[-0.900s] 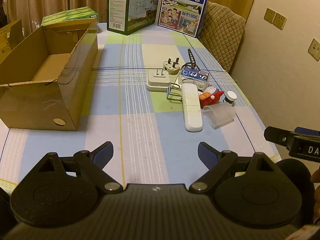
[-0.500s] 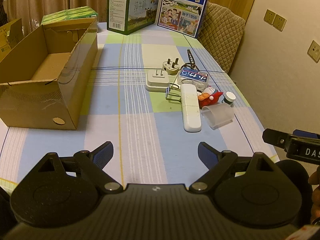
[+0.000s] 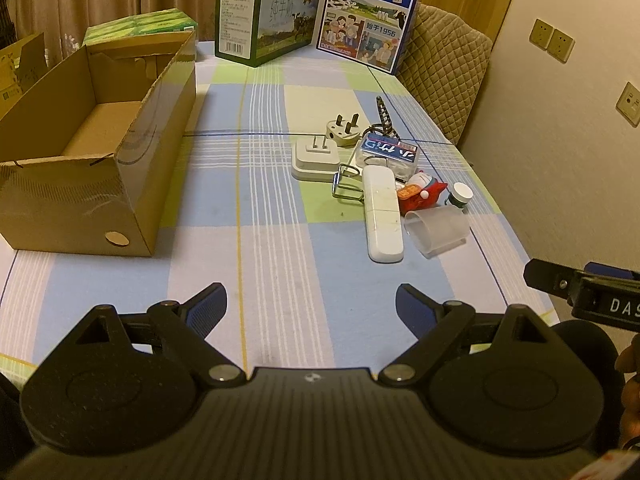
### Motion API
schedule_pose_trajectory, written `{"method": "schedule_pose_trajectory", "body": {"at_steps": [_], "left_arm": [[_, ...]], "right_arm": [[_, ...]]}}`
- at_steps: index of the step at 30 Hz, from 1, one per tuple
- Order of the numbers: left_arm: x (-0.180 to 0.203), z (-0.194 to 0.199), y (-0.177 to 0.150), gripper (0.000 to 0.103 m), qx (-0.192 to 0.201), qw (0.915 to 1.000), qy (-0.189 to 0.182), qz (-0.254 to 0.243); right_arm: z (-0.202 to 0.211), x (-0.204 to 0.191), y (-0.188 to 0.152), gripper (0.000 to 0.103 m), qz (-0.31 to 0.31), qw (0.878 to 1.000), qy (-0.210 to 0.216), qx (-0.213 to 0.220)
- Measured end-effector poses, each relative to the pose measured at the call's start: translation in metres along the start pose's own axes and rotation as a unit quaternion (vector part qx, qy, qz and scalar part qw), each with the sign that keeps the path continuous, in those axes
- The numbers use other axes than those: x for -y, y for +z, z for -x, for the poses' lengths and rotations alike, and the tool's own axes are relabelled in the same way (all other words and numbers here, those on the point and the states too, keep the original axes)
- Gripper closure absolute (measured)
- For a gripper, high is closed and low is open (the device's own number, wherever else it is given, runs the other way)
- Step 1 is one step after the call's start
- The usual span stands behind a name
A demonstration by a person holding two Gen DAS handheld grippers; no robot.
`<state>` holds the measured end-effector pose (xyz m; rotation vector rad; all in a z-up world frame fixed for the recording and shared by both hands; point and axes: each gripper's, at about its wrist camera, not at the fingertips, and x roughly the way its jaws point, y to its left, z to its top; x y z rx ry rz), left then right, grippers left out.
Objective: Organize rigid objects
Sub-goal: 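Reach left tool toward white bar while right tool closes on clear plastic cup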
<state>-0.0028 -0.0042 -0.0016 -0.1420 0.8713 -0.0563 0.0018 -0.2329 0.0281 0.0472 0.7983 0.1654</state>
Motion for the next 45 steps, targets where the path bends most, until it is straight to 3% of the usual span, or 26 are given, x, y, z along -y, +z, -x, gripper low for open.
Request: {"method": "schedule_pose_trajectory", "body": {"at_steps": [17,28,45], "left_arm": [[-0.006,-0.014,0.005,0.018,-0.007,1.0000,-0.004,-0.003],[-0.003,-0.043,0.023,0.015,0.000,0.9997,-0.011,-0.020],[0.001,-0.109,0.042,0.012,-0.018,0.9987,-0.043,-0.022]], "right_arm": [[-0.009,0.007,0.002,0.003,-0.008,1.000,0.009,0.005],[-0.040,0.013,0.021,0.003,0.021,1.000,0.023,0.004],[-0.146,0.012,0.045,0.003,0.096,0.990,0.050,-0.090]]}}
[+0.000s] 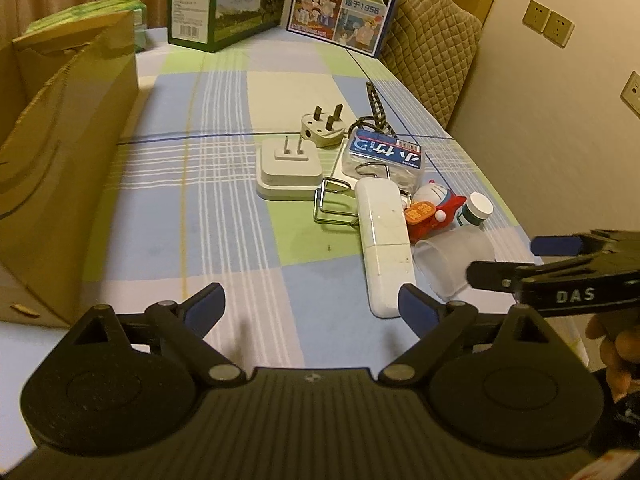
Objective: Organize rigid objects
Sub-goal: 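Reach left tool toward white bar while right tool closes on clear plastic cup, then close left tool on the white bar while right tool holds the cup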
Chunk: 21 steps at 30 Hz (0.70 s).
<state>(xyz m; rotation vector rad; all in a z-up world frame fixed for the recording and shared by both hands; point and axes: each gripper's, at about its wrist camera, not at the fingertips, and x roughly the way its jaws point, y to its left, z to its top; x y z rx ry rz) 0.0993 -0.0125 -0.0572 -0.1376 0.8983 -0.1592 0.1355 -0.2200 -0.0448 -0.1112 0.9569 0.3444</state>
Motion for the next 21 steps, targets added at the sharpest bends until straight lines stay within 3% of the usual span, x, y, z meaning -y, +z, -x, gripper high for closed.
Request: {"method": "schedule_pose_trajectory", "body": {"at_steps": [5,8,11,13,21], "left_arm": [[0.001,-0.012,0.004,0.011,-0.006,0.9999,0.001,-0.014],[0.001,-0.017,0.003,0.011,-0.009,0.9997,0.002,-0.020],[0.000,-0.021,0.001,0.011,-0.013,0.9997,0.003,-0.023],[-0.001,-0.023,0.001,0.011,-0.016,0.9996,0.000,-0.022],[0.011,-0.035,0.007,0.012,-0.008,0.9986,-0.049,-0.017]], "right_arm": [[-0.023,-0.001,0.007,0.005,0.029,0.999,0.000,-0.032],[-0.035,0.001,0.008,0.019,0.029,0.998,0.008,-0.049],[-0.041,0.004,0.008,0.022,0.025,0.998,0.014,-0.057],[-0.043,0.004,0.008,0.034,0.021,0.998,0.019,-0.064],[-0.020,0.004,0.000,0.034,0.003,0.999,-0.012,-0.046]]}}
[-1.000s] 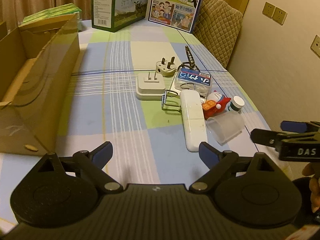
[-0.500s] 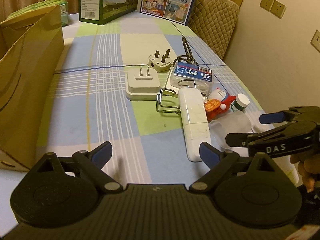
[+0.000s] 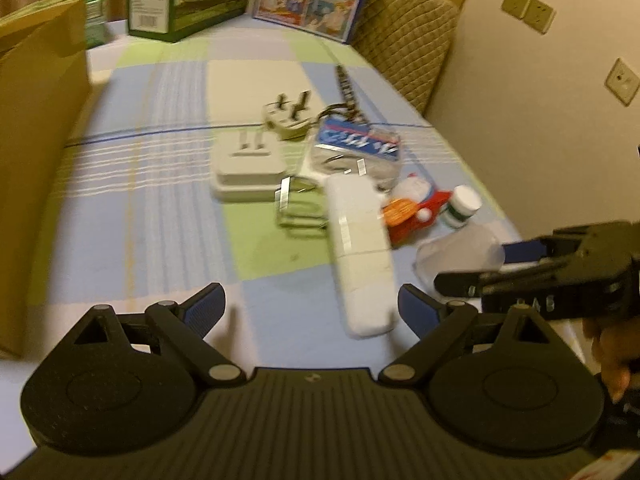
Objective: Organize rigid objects
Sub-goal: 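Close left tool on the white bar while right tool holds the cup, then carry bar and cup to cardboard box, open left tool to drop bar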
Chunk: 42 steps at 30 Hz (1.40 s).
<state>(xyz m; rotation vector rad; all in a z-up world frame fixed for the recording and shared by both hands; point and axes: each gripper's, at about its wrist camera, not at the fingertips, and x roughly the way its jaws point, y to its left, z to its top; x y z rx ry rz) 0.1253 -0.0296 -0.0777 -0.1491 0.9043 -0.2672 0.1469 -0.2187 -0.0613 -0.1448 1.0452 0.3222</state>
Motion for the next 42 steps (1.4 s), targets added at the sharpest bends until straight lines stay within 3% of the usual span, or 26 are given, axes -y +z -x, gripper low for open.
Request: {"method": "schedule_pose_trajectory", "body": {"at_steps": [3,6,11,13,15,22,27,42], "left_arm": [[0.010,-0.012,0.004,0.016,0.003,0.9999,-0.012,-0.004],[0.018,-0.029,0.005,0.029,-0.002,0.9997,-0.019,-0.013],[0.029,-0.045,0.005,0.043,0.007,0.9988,-0.003,-0.048],[0.031,-0.045,0.005,0.061,0.007,0.9981,-0.003,-0.061],[0.031,-0.041,0.003,0.068,0.006,0.9968,0.010,-0.079],[0.019,-0.018,-0.024,0.068,0.008,0.9895,0.055,-0.133],[0.016,-0.018,-0.025,0.065,0.022,0.9843,0.074,-0.158],[0.006,-0.009,-0.026,0.068,0.002,0.9891,0.068,-0.130]], "right_arm": [[0.007,0.007,-0.003,0.034,-0.018,1.000,-0.007,0.004],[0.010,0.016,-0.002,0.034,-0.035,0.999,-0.017,0.003],[0.015,0.024,-0.003,0.034,-0.044,0.999,-0.024,0.006],[0.016,0.024,-0.004,0.034,-0.044,0.999,-0.023,0.008],[0.017,0.021,-0.005,0.034,-0.042,0.999,-0.018,0.012],[0.012,0.001,-0.009,0.034,-0.034,0.999,0.006,0.011],[0.009,-0.004,-0.010,0.034,-0.039,0.999,0.011,0.010],[0.016,-0.016,-0.022,0.034,-0.062,0.997,0.033,0.021]]}}
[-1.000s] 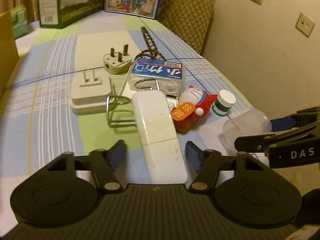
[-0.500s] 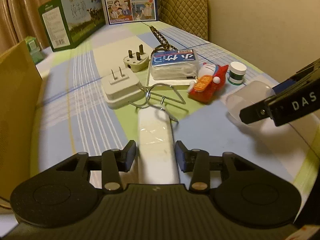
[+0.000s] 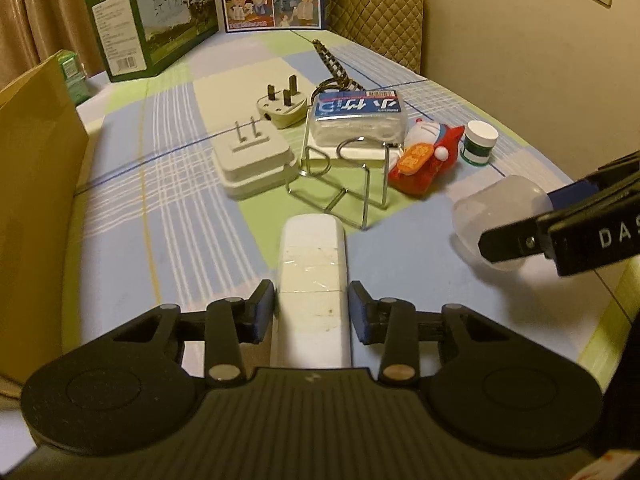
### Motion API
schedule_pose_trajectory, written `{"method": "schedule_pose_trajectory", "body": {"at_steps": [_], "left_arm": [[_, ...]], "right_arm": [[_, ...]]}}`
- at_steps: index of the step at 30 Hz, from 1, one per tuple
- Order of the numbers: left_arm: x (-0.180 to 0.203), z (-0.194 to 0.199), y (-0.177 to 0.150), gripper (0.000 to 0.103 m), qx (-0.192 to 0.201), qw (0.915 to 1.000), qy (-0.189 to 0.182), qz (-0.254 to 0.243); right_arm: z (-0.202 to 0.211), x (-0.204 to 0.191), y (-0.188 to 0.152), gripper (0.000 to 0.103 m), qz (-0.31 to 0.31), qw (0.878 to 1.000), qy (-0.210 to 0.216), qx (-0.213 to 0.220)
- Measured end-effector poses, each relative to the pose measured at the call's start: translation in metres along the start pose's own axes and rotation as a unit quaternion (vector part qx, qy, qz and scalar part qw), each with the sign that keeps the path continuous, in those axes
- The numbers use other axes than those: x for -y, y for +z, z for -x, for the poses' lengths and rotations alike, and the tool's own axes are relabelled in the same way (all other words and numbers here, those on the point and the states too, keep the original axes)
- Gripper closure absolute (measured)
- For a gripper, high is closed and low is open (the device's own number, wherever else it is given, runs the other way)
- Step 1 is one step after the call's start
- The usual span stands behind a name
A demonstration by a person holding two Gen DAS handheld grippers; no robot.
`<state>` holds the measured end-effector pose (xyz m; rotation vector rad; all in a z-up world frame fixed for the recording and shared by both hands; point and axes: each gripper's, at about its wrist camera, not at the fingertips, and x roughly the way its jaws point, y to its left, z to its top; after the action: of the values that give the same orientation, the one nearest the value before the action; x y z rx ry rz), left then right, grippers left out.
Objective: Organize rigid objects
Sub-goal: 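Carry bar and cup to cardboard box, open left tool to drop bar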
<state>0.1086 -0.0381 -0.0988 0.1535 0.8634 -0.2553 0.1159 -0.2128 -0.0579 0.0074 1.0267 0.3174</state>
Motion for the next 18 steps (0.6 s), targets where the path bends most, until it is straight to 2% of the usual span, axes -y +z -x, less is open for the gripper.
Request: {"method": "schedule_pose_trajectory", "body": {"at_steps": [9,18], "left_arm": [[-0.017,0.027,-0.014,0.068,0.001,0.9997,0.006,0.023],[-0.040,0.058,-0.010,0.069,0.019,0.9989,0.013,0.040]], "right_arm": [[0.015,-0.018,-0.005,0.034,-0.004,1.000,0.019,0.015],[0.036,-0.049,0.014,0.034,0.024,0.998,0.028,0.045]]}}
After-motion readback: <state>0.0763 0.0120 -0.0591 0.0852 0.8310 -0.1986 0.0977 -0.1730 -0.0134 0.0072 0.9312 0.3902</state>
